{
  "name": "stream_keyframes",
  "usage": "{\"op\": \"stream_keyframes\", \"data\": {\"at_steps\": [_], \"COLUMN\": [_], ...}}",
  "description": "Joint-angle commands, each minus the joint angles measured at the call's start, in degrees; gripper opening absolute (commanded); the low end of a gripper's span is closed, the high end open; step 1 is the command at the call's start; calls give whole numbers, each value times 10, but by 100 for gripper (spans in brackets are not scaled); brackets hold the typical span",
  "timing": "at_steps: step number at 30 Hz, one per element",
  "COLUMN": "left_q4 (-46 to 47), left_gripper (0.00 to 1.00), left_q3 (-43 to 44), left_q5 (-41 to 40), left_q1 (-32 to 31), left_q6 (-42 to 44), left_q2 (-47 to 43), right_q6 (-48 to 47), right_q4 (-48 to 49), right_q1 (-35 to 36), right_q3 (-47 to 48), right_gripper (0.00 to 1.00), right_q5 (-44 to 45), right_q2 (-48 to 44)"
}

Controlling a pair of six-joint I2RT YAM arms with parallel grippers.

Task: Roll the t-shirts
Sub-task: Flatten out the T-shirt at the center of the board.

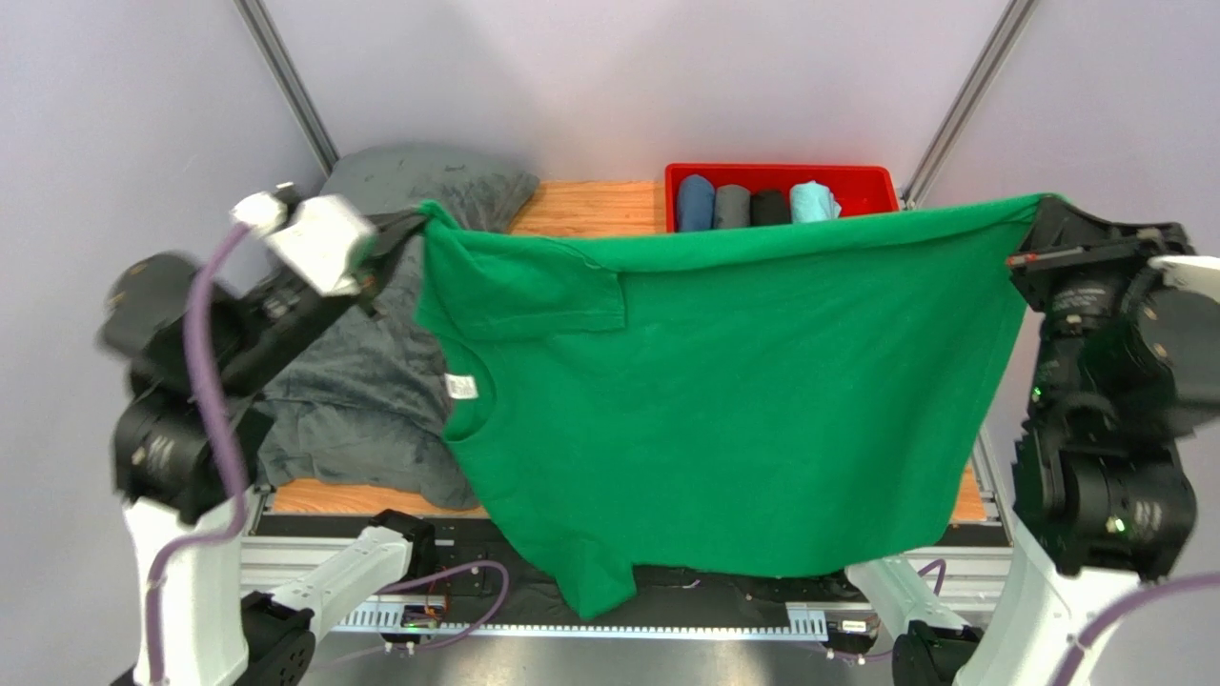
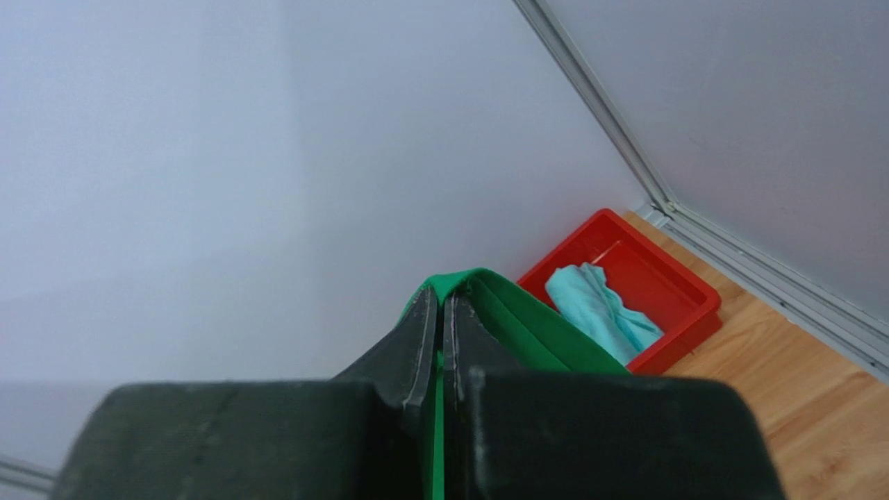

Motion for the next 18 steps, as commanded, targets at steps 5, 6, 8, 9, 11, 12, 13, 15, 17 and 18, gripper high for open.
{"op": "stream_keyframes", "data": {"at_steps": [5,6,8,9,11,12,13,15,17,18], "left_q4": [94,102,120,124,142,149,164,179,193,196], "left_gripper": [0,0,0,0,0,0,0,0,0,0], "left_q3": [-181,-187,-198,-203,-227,-236,-252,-265,-276,-280], "left_q5": [-21,-18,-10,7,18,27,32,44,67,77], "left_q1": [-114,-120,-129,-131,-142,-147,-150,-160,-163,-163], "left_q6": [22,21,15,14,17,22,22,20,11,7], "left_q2": [114,150,187,219,250,277,288,318,337,352], "right_q6": [-19,-21,-24,-24,-19,-16,-11,-2,9,17], "right_q4": [41,41,41,40,38,34,31,32,33,40], "right_q1": [-3,-3,-3,-3,-3,-3,-3,-3,-3,-3], "right_q3": [-140,-144,-157,-166,-200,-214,-247,-283,-344,-368], "right_gripper": [0,0,0,0,0,0,0,0,0,0], "right_q5": [50,54,57,56,48,41,33,23,7,-2], "right_q2": [24,25,21,15,2,-12,-21,-47,-62,-69]}}
